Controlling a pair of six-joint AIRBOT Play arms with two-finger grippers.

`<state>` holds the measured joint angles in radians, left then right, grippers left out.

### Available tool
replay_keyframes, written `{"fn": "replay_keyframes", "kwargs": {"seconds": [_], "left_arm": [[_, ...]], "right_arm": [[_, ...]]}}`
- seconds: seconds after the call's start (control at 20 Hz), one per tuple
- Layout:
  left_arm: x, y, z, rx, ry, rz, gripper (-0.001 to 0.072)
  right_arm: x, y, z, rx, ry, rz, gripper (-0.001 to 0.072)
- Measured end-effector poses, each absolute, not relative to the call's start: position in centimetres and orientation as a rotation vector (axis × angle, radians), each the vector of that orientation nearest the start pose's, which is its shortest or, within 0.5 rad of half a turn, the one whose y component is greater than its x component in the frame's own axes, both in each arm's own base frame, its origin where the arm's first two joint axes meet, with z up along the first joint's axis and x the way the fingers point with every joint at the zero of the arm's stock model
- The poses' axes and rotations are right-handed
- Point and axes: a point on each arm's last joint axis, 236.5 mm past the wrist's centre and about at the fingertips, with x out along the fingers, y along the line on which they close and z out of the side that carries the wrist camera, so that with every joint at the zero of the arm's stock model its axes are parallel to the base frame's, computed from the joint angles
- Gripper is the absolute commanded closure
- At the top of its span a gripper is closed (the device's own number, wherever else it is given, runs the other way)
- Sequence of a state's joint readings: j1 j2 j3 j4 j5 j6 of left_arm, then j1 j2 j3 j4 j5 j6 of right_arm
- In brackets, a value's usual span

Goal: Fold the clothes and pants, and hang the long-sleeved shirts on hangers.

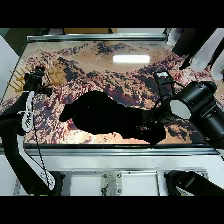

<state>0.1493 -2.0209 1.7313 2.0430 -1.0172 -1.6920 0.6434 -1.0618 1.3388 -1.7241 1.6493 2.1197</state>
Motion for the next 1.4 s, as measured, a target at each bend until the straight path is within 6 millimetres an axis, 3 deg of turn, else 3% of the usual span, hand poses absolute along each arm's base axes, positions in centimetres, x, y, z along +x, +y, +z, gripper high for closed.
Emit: {"fn": "replay_keyframes", "kwargs": {"seconds": [0.05,0.1,0.25,0.65,0.8,1.15,1.4], "left_arm": [[52.6,17.1,-11.1,0.275,1.297,0.382,0.0538],[52.5,16.9,-11.4,0.275,1.303,0.378,0.0645],[52.5,17.0,-11.2,0.294,1.302,0.381,0.0688],[52.2,16.2,-10.2,0.253,1.299,0.377,0.0688],[52.6,16.4,-6.8,0.270,1.246,0.385,0.0688],[52.2,16.1,4.2,0.272,1.082,0.415,0.0688],[51.0,11.7,11.6,0.354,0.983,0.320,0.0688]], "right_arm": [[25.5,14.6,11.8,-0.061,1.321,0.040,0.0679],[25.5,14.6,11.8,-0.061,1.321,0.040,0.0679],[25.5,14.6,11.8,-0.061,1.322,0.040,0.0679],[25.5,14.6,11.8,-0.062,1.323,0.040,0.0679],[25.5,14.6,11.8,-0.062,1.322,0.040,0.0679],[25.5,14.6,11.8,-0.061,1.322,0.040,0.0679],[25.5,14.6,11.8,-0.062,1.322,0.040,0.0679]]}}
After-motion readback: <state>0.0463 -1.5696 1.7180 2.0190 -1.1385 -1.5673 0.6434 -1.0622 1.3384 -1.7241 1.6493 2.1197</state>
